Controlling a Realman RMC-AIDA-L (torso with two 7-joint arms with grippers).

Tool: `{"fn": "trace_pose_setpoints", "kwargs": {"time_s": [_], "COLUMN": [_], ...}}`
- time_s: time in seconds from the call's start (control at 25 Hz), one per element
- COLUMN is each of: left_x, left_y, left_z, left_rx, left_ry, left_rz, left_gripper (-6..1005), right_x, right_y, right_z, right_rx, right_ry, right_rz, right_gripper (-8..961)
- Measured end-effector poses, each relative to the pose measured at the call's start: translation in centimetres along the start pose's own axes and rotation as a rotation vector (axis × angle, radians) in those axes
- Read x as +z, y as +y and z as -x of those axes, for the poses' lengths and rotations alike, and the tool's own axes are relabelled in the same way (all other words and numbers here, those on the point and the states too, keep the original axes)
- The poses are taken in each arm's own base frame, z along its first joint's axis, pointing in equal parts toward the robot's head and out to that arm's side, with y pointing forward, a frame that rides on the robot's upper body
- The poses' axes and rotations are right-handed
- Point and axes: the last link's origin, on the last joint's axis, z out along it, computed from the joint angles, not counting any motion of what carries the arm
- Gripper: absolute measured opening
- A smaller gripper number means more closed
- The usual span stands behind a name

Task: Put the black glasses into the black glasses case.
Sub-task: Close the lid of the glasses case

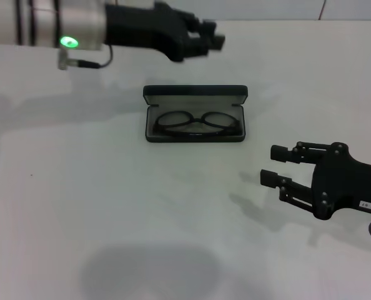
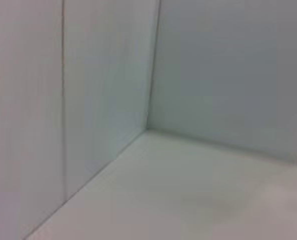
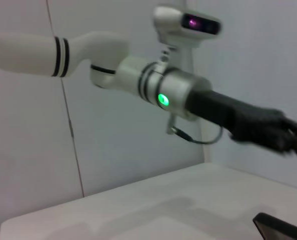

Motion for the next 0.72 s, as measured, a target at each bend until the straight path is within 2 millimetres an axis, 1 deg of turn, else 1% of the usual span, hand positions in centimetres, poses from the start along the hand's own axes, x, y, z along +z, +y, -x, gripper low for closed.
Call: {"fn": "trace_pose_setpoints", "kwargs": {"time_s": [0.08,0.2,0.28,0.44,0.6,0.72], "left_x": [1.6,3.0,3.3,3.3,3.0,3.0], "left_y": [-0.3,-0.6,-0.6,-0.9,-0.9,-1.0], "left_z": [0.6,1.2,1.7,2.3,3.0,3.6], "left_rx": [0.026,0.04,0.041,0.028,0.013,-0.003], "left_ry": [-0.084,-0.145,-0.168,-0.184,-0.195,-0.208], "left_rz": [-0.042,-0.082,-0.098,-0.118,-0.123,-0.133], "left_gripper": [267,301,323,358,366,309], "right_x": [0.0,-0.1,-0.1,0.1,0.5,0.7], "right_y": [0.0,-0.1,-0.1,-0.4,-0.7,-0.9], "right_z": [-0.3,-0.7,-0.9,-1.2,-1.3,-1.4], "right_rx": [0.013,0.032,0.045,0.072,0.09,0.099], "right_ry": [0.002,0.004,0.005,-0.002,-0.004,-0.002], "right_rz": [0.002,-0.001,-0.002,-0.001,0.006,0.008], "right_gripper": [284,407,438,501,503,504]}}
